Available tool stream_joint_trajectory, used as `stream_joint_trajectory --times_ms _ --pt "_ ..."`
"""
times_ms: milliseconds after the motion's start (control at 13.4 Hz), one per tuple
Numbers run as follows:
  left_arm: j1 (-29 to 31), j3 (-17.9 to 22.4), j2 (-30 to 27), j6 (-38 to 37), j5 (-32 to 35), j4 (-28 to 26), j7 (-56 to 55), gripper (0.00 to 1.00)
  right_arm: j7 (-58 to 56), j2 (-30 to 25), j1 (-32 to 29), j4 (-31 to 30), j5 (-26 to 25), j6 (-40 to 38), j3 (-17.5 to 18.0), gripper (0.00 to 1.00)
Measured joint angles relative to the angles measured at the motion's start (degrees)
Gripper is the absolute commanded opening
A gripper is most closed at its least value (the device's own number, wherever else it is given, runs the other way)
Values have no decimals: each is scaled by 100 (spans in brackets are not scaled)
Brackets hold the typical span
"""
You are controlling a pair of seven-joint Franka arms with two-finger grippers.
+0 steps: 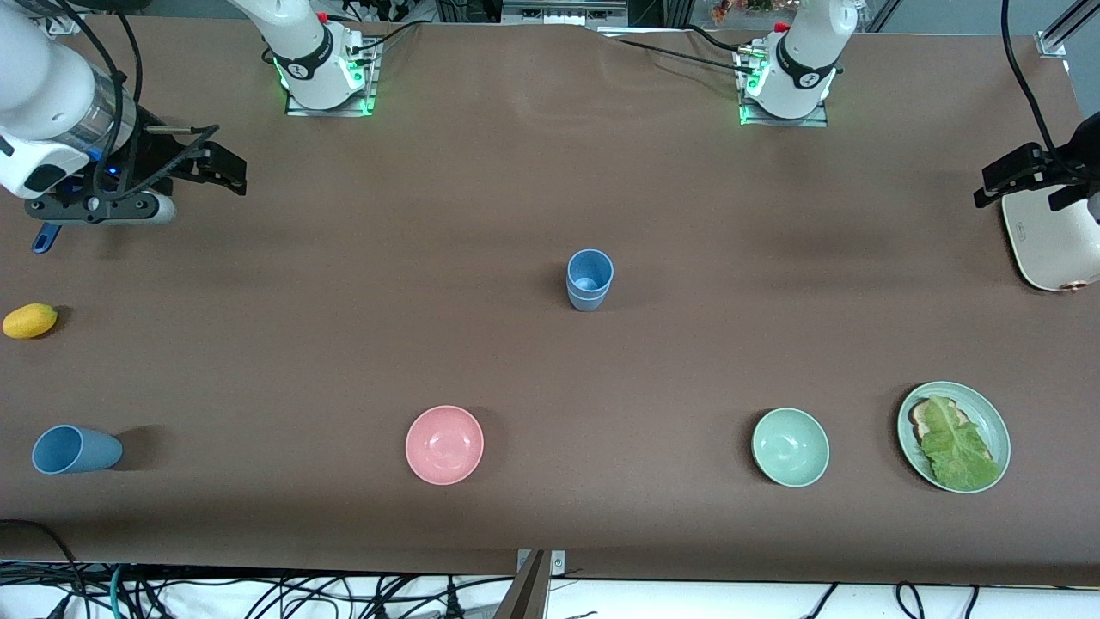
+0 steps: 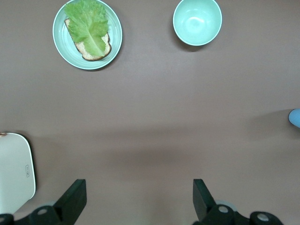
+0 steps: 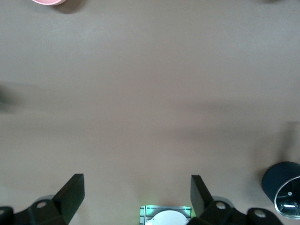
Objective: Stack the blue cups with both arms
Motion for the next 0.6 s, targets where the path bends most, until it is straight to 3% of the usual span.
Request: stream_joint_trajectory --times_ms 597 --pt "0 -5 1 0 0 0 0 100 -154 78 -63 233 4 -345 -79 100"
